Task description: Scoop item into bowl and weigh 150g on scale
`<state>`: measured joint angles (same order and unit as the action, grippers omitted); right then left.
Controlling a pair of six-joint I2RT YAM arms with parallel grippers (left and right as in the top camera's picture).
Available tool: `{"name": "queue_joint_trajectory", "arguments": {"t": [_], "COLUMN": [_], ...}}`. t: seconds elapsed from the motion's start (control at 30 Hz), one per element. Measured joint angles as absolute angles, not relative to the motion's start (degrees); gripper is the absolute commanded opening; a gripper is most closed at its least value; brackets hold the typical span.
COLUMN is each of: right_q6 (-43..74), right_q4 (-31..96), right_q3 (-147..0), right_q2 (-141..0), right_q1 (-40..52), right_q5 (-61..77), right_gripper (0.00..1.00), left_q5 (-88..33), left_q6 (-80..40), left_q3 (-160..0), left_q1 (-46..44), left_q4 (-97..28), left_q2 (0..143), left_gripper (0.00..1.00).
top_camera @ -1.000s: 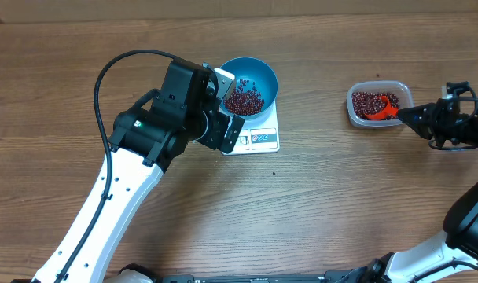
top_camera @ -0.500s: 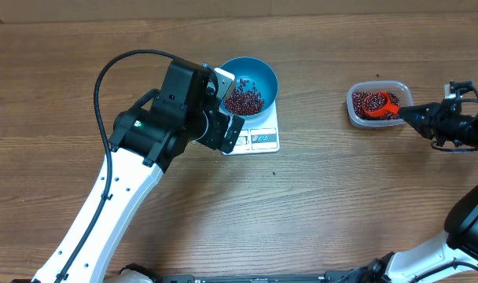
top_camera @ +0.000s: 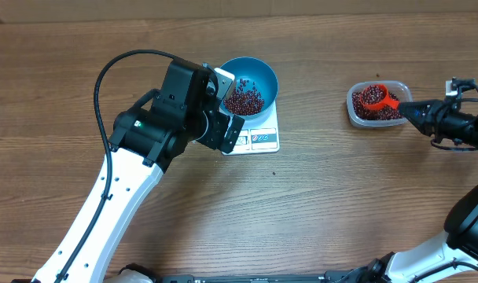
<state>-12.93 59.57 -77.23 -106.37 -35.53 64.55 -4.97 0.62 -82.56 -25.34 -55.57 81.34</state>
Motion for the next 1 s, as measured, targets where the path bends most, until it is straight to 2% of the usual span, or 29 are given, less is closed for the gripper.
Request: {"name": "queue_joint_trajectory", "arguments": {"t": [0.37, 0.7, 1.0], "right_q6": [-13.2, -13.1, -8.1], "right_q4": [60.1, 60.1, 55.8], "right_q3": [-77.2, -77.3, -80.0], "right_q2": [-106.4, -106.4, -106.4], "right_q1": [-33.3, -22.2, -13.0], "right_q5": [71.8, 74.8, 75.7], "right_gripper": [0.04, 0.04, 0.04], "left_q5": [-5.0, -5.0, -5.0], "left_q6": [0.6, 0.6, 0.6], "left_q3": [-82.6, -82.6, -82.6], "left_q1": [-25.3, -25.3, -25.3], "left_q4": [-55.6, -55.6, -55.6], "left_q2": [81.3, 81.3, 81.3], "left_gripper": [1.00, 1.00, 1.00]}}
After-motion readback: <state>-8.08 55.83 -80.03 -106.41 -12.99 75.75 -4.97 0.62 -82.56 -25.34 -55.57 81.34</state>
